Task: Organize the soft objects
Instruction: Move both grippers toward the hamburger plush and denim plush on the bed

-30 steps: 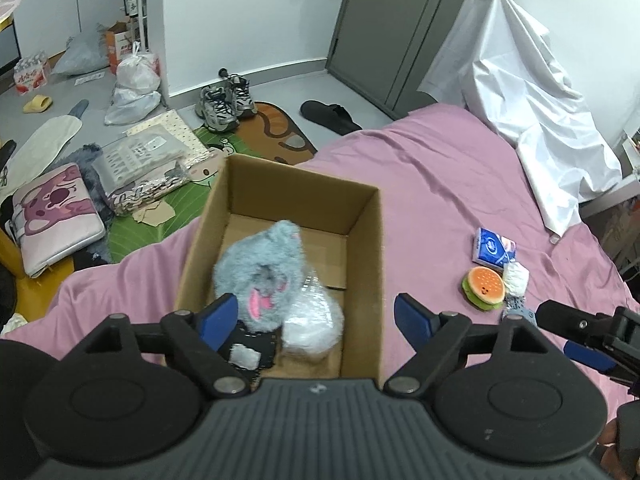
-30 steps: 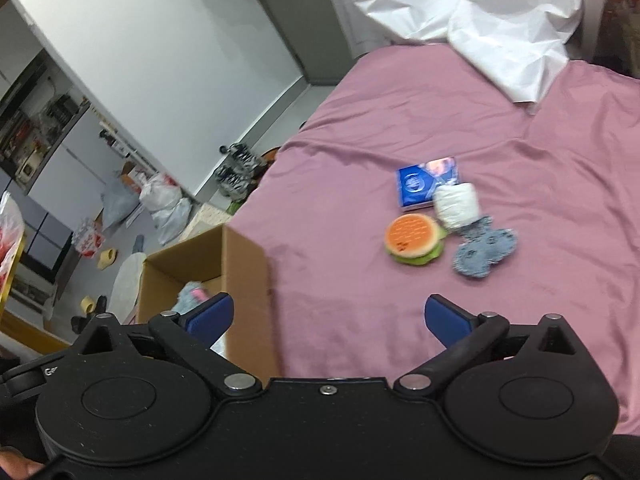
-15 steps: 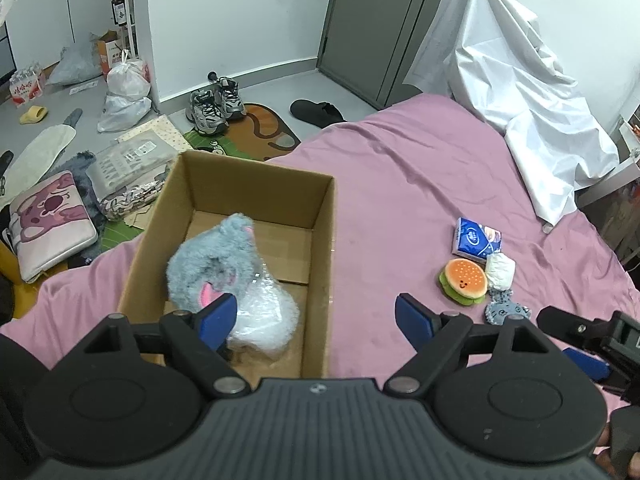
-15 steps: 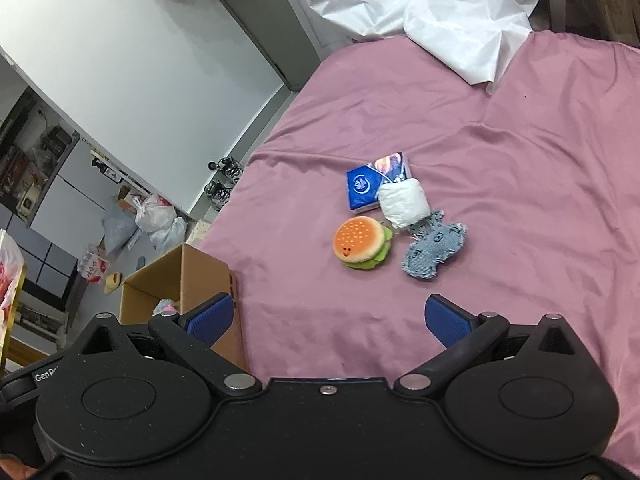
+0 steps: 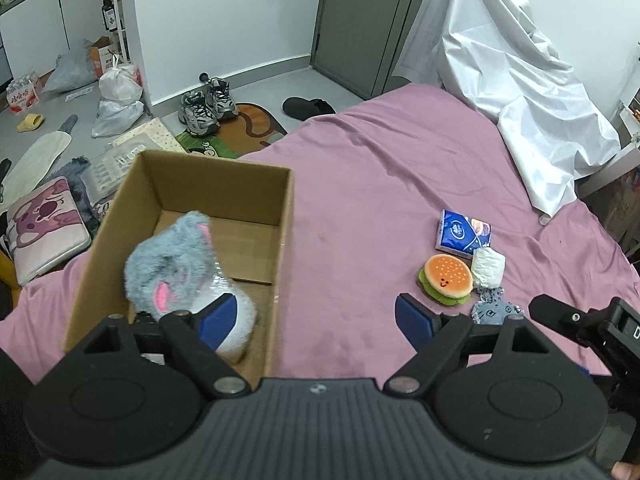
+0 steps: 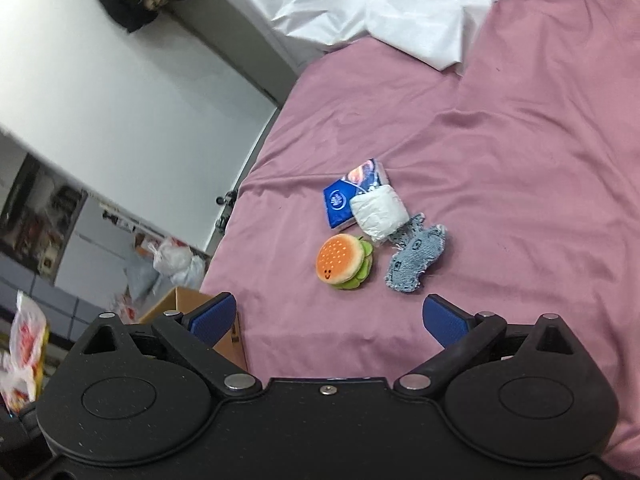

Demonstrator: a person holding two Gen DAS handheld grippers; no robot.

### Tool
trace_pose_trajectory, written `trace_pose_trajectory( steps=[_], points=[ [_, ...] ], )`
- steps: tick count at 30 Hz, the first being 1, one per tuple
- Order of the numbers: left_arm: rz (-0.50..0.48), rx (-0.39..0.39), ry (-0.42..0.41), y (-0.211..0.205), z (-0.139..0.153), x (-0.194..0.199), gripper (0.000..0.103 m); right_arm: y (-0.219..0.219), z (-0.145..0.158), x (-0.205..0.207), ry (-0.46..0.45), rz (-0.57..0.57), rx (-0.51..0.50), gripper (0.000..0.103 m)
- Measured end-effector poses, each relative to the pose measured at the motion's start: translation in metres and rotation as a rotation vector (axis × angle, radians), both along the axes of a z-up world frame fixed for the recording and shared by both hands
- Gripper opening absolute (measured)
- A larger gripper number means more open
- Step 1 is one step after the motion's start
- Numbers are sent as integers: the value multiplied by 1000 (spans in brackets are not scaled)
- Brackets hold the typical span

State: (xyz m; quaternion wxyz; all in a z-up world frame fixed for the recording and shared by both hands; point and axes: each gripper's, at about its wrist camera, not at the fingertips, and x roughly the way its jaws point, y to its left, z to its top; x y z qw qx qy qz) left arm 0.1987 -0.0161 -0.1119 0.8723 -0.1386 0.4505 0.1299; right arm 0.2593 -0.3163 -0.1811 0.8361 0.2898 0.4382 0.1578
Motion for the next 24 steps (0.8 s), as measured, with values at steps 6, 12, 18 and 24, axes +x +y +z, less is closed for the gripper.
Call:
trace_pose_trajectory(
  steps=[6, 12, 18, 24],
  points=[
    [9, 0, 20, -12, -10, 15, 85, -7, -16, 9, 29, -54, 50, 91],
    [22, -18, 36, -19, -21, 33, 85, -11, -35, 20, 70, -90, 93, 80],
    [23, -40, 43, -27, -29, 51, 85, -14, -52, 31, 122, -117, 125, 69],
    [12, -68, 45, -36, -44, 70, 84, -17, -68, 37, 165, -144, 163, 55]
  ],
)
